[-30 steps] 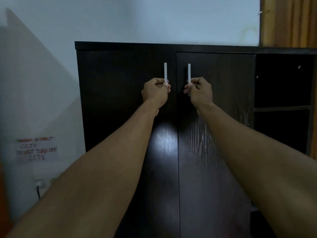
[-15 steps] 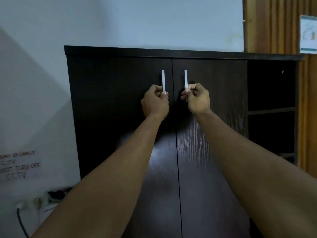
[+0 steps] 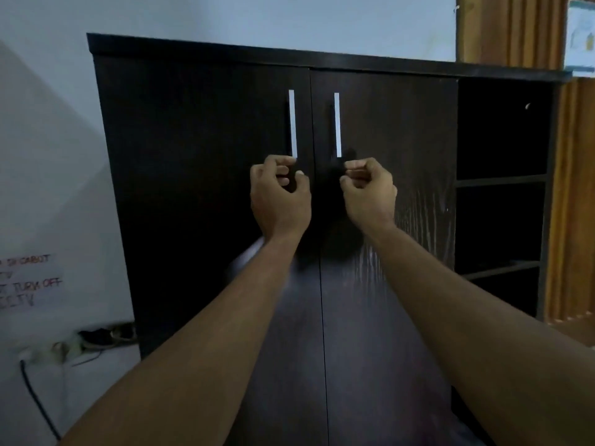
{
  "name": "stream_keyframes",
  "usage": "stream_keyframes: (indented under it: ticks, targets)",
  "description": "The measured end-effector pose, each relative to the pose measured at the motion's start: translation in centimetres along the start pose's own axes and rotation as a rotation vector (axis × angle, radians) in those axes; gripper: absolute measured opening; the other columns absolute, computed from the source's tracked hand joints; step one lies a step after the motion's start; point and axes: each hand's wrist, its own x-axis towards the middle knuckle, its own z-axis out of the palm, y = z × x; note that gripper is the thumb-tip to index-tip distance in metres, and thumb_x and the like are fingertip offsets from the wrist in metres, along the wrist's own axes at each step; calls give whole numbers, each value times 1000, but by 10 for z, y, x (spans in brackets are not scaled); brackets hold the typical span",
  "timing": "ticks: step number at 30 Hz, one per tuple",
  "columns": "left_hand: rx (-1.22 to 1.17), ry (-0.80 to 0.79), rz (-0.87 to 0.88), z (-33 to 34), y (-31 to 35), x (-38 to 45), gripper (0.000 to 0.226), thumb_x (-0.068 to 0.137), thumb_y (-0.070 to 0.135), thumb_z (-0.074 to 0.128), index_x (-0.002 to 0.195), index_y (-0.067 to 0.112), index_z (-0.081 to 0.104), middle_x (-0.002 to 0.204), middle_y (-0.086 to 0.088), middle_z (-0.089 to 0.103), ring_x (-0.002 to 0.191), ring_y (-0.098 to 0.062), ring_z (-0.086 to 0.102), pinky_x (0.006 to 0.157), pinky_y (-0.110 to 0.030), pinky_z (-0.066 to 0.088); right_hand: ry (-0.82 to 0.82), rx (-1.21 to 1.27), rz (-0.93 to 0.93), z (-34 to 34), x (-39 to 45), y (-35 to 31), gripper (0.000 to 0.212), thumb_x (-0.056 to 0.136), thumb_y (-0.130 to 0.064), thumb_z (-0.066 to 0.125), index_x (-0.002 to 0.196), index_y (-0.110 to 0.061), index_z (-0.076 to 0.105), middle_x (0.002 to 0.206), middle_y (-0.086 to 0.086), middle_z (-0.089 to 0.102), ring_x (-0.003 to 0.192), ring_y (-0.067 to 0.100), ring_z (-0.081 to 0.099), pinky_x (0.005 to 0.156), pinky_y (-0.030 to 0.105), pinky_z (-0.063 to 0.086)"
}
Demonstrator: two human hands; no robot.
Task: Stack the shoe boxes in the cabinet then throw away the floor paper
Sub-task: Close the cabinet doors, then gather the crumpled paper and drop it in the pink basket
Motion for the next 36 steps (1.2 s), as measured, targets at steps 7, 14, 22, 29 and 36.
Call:
stream_keyframes:
  ticks: [7,14,22,29,36]
  targets:
    - [46,-225,110,-21,-60,-112,16,89,15,69,105,19,66,102,1,61,83,-6,63,71,-14,53,-187,-70,-43,-26,-99,88,16,96,-11,67,111,-17,70,112,2,70,99,7,68,81,11,54]
    - [118,-448,86,-38,-137,-237,13,89,11,68,101,14,68,99,-2,62,81,-10,63,70,-13,53,-409,-129,31,-47,-214,184,17,94,-7,68,109,-14,71,111,2,71,96,8,69,82,13,55]
    - [189,-588,-252,-65,-231,-440,11,83,8,66,91,14,69,87,2,61,68,-15,62,63,-31,56,-669,-184,175,-91,-386,310,19,88,-3,66,103,-13,71,108,5,70,86,13,69,77,17,55]
    - [283,-671,-470,-133,-280,-582,14,83,11,65,94,19,70,93,2,60,77,-12,63,73,-35,58,-878,-306,242,-165,-491,389,21,90,-7,70,108,-17,71,107,5,65,91,16,67,86,31,57]
    - [818,-653,-520,-213,-287,-692,49,82,45,70,127,28,62,132,0,53,124,-25,47,98,-46,46,-957,-482,328,-237,-565,435,26,90,-13,75,116,-16,69,114,3,60,106,25,61,87,34,48]
